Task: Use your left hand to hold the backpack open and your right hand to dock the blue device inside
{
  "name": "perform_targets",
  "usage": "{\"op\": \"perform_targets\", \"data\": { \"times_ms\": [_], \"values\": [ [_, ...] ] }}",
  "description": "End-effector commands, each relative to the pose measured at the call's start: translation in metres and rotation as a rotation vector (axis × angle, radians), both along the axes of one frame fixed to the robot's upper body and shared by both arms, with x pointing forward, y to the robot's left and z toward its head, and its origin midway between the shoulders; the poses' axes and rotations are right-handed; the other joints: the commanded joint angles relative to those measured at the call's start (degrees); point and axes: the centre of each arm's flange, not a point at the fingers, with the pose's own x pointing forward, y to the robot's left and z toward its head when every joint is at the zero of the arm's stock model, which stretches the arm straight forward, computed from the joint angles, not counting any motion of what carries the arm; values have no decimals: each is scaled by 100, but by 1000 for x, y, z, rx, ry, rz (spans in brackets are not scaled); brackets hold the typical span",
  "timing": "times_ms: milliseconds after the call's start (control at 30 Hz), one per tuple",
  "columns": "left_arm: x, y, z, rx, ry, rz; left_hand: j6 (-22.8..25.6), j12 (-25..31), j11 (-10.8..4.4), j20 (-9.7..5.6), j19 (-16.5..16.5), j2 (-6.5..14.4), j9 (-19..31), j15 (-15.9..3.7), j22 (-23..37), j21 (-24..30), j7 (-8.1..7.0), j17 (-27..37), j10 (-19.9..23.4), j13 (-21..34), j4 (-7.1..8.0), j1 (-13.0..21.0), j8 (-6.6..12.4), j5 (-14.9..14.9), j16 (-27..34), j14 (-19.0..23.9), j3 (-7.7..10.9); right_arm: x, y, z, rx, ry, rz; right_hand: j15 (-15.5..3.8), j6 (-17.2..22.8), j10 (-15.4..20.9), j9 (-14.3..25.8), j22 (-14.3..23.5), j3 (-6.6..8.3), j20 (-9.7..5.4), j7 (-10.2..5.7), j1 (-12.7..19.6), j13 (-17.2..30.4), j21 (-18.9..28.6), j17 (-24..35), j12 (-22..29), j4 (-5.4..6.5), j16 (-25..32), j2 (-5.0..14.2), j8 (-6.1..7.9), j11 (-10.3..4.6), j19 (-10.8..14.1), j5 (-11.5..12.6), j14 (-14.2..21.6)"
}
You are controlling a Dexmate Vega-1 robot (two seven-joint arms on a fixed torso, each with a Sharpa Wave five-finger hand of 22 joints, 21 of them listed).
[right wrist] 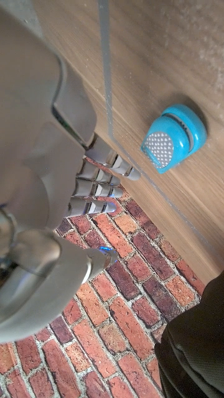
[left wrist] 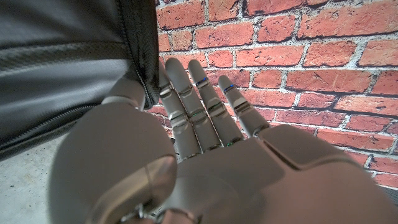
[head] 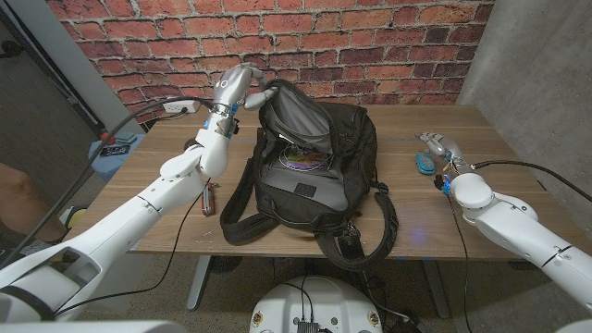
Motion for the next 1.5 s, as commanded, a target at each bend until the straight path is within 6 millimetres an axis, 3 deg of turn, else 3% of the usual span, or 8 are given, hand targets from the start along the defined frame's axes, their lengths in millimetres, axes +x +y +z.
{"op": "perform_targets", "data": {
  "times_ms": [33,400,1033,1500],
  "values": [
    [5,-3,5,-25,20,-18,34,33,11,1,-40,107,6,6,5,-17,37,21,3,5,13,112,32,53,-16,21,43,0,1,13,-73,52,-89,-11,95,83,9,14,-1,33,13,88,31,49,4,48,-12,28,-32,35,8,69,34,89],
    [14,-9,12,-31,31,-38,35,57,4,0,-48,111,13,16,6,-20,25,47,-12,36,20,110,35,81,-35,25,39,-2,4,30,-140,112,-164,101,135,286,24,12,-37,181,217,216,139,56,11,168,-26,36,-129,16,125,181,33,206],
    [24,-13,16,-34,41,-64,25,52,7,9,-61,115,32,15,6,-26,24,88,-15,-5,27,109,42,130,-79,25,36,-17,17,37,-145,199,-222,262,150,293,54,12,-78,367,346,325,271,28,28,271,-38,6,-244,-12,242,191,40,245],
    [23,-10,14,-45,51,-77,-5,103,40,5,-69,114,95,28,7,-29,21,107,-48,68,16,131,71,175,-120,29,48,-16,30,44,-168,281,-273,338,125,213,68,17,-104,460,452,387,372,11,46,310,-20,-17,-289,-45,294,175,40,246]
  ]
}}
